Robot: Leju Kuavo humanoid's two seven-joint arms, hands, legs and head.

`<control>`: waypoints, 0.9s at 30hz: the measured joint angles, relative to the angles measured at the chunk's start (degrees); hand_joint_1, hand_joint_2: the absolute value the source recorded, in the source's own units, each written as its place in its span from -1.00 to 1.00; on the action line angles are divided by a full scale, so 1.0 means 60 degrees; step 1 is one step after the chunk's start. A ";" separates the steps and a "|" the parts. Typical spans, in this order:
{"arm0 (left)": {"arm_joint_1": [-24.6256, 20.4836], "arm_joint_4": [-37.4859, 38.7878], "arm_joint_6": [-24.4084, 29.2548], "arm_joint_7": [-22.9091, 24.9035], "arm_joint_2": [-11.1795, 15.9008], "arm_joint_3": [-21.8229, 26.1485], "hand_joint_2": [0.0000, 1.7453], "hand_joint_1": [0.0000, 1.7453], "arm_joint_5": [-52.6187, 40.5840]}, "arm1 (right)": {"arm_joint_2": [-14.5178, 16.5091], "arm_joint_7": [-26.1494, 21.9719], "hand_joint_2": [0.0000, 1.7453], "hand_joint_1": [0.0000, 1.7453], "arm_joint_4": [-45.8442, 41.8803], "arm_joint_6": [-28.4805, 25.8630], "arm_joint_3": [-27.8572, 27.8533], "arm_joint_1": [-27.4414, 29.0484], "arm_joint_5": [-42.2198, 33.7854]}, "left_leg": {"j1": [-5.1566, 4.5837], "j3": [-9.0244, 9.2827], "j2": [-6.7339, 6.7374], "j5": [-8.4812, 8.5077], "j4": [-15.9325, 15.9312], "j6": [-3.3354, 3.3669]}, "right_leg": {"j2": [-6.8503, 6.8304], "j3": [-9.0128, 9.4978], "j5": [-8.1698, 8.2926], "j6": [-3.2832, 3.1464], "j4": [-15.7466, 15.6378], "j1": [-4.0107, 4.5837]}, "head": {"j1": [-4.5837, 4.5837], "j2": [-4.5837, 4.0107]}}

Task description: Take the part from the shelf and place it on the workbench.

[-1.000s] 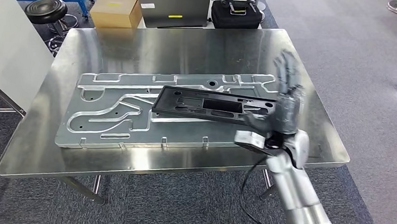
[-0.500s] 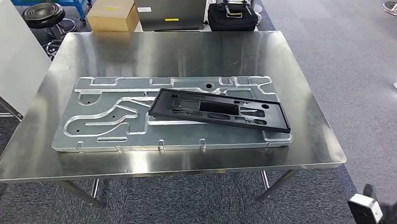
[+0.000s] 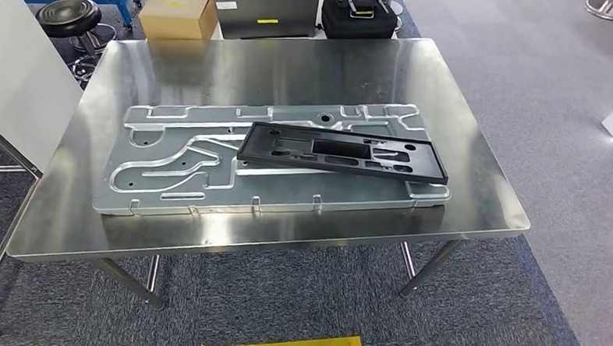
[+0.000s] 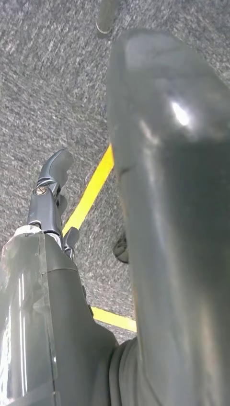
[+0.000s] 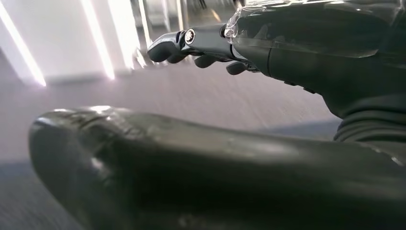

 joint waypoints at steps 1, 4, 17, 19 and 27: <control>-0.0005 0.0000 -0.0004 0.0011 -0.0010 0.0009 -1.00 -1.00 0.0000 | 0.0000 0.0332 -1.00 -1.00 0.0340 0.0120 -0.0006 -0.0047 0.0194 | 0.0000 -0.0010 0.0002 0.0057 -0.0004 -0.0062 | 0.0006 0.0016 0.0012 -0.0061 -0.0091 0.0038 | 0.0001 0.0000; 0.0016 0.0004 -0.0037 0.0087 -0.0048 0.0015 -1.00 -1.00 -0.0006 | 0.0081 0.1365 -1.00 -1.00 0.1194 0.0507 0.0005 -0.0119 0.0789 | 0.0020 -0.0096 -0.0013 -0.0032 0.0120 -0.0240 | -0.0024 -0.0137 0.0217 -0.0268 -0.0141 0.0017 | 0.0001 0.0000; 0.0007 0.0007 -0.0323 0.0506 -0.0151 -0.0089 -1.00 -1.00 0.0000 | 0.0558 0.4714 -1.00 -1.00 0.2548 0.1394 0.0603 -0.0153 0.2376 | -0.0016 0.1586 -0.0024 -0.1274 -0.0219 -0.0143 | -0.0069 -0.1347 0.1155 -0.0159 0.0164 0.0054 | 0.0001 0.0000; 0.0017 0.0009 -0.0409 0.0697 -0.0195 -0.0178 -1.00 -1.00 0.0000 | 0.0637 0.5142 -1.00 -1.00 0.2647 0.1604 0.0710 -0.0142 0.2461 | 0.0006 0.1465 0.0010 -0.1105 -0.0264 -0.0010 | -0.0053 -0.1407 0.1101 -0.0041 0.0221 0.0026 | -0.0001 0.0000; 0.0094 0.0015 -0.0685 0.1180 -0.0234 -0.0582 -1.00 -1.00 0.0011 | 0.0830 0.6388 -1.00 -1.00 0.2812 0.2137 0.0732 -0.0112 0.2221 | 0.0014 0.0510 0.0094 -0.0387 -0.0167 0.0103 | -0.0041 -0.1344 -0.0220 0.0141 0.2219 -0.0069 | -0.0001 0.0000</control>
